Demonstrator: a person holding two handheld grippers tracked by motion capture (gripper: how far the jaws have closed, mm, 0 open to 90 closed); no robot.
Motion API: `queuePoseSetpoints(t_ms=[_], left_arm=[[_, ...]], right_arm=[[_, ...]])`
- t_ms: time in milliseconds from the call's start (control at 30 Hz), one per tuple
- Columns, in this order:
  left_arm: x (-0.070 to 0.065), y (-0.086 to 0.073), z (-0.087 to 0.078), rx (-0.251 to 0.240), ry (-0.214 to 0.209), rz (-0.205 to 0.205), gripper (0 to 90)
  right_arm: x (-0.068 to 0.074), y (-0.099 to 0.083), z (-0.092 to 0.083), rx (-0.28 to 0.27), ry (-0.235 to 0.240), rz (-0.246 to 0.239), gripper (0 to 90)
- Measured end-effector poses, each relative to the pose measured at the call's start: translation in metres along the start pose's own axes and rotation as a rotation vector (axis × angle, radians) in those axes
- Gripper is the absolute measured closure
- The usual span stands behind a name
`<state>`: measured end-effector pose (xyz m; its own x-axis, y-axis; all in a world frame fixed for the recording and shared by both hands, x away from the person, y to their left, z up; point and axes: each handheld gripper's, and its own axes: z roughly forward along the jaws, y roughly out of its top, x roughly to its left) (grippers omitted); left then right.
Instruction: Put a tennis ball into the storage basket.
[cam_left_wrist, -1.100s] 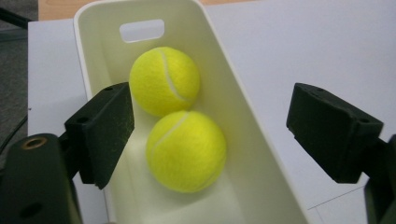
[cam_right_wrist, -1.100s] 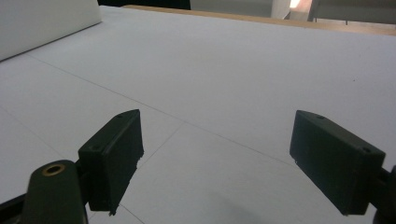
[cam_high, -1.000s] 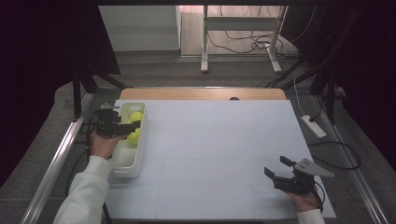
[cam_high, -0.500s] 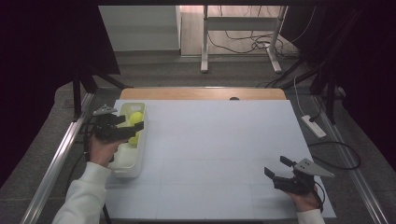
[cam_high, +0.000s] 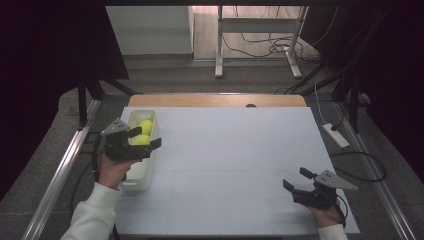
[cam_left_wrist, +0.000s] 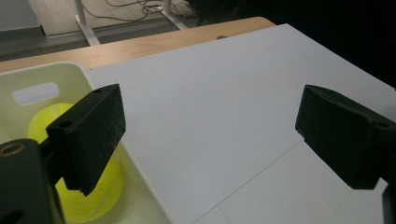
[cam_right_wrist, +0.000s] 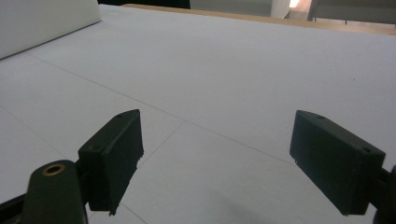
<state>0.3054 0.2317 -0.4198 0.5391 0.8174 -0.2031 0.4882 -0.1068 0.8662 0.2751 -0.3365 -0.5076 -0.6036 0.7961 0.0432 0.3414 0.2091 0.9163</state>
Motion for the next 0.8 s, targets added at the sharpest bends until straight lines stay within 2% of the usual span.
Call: queuePoseSetpoints(t_ms=[500,800], left_arm=[[-0.021,-0.008,0.006,-0.009,-0.072,0.05,8.8],[-0.042,-0.017,0.012,0.001,-0.13,0.088,8.8]], right_arm=[[0.0,0.0,0.0,-0.002,0.0,0.002,16.9],[0.001,0.0,-0.001,0.0,-0.001,0.002,16.9]])
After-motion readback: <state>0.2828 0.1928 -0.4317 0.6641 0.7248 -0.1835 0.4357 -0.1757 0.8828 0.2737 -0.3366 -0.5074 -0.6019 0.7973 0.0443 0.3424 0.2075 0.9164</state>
